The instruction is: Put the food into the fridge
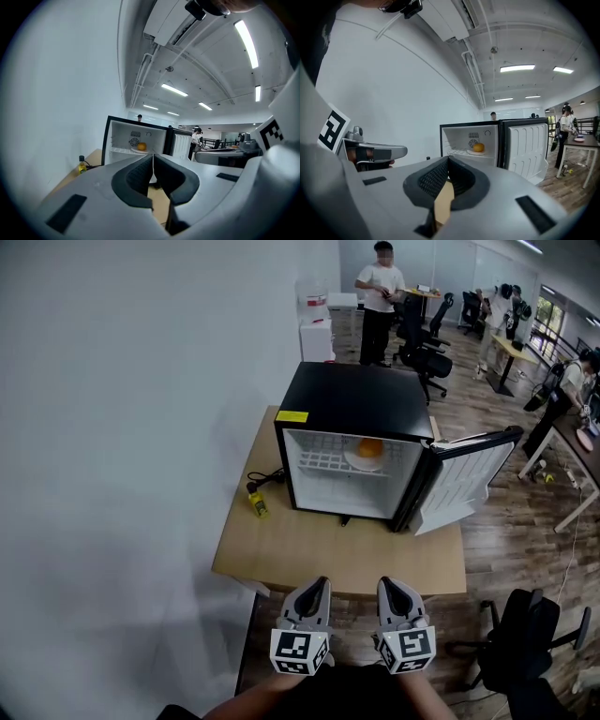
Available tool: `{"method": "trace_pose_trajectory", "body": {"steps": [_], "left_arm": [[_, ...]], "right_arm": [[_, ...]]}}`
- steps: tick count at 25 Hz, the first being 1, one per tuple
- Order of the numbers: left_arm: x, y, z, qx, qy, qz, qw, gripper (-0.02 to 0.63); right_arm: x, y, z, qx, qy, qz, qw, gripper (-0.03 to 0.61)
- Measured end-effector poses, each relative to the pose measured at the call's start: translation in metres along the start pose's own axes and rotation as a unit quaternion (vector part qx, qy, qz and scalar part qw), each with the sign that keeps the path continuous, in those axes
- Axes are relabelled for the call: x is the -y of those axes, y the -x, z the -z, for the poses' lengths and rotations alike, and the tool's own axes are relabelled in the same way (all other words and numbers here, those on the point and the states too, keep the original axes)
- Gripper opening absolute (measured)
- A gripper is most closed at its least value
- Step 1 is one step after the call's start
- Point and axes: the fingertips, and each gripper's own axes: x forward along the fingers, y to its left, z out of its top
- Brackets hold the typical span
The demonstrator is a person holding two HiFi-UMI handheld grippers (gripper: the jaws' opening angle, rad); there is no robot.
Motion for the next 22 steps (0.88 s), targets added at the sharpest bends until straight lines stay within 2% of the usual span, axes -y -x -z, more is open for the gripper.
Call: {"method": "trace_pose_trajectory", "body": {"steps": [11, 17, 22], "left_arm": [[0.014, -0.009, -0.014, 0.014, -0.01, 0.004, 0.9998, 0.02], [0.022, -0.008, -0.013, 0.006, 0.005, 0.015, 0.9999, 0.02], [0.021, -0.011, -0.011, 0.004, 0.004, 0.018, 0.9998, 0.02]], "right_arm": [[0.022, 0.014, -0.009, 0.013, 0.001, 0.027, 1.0, 0.06], [0.026, 0.03, -0.022, 0.047, 0.001, 0.039, 0.998, 0.06], [0.028, 0.032, -0.021, 0.046, 0.003, 0.047, 0.998, 0.06]]}}
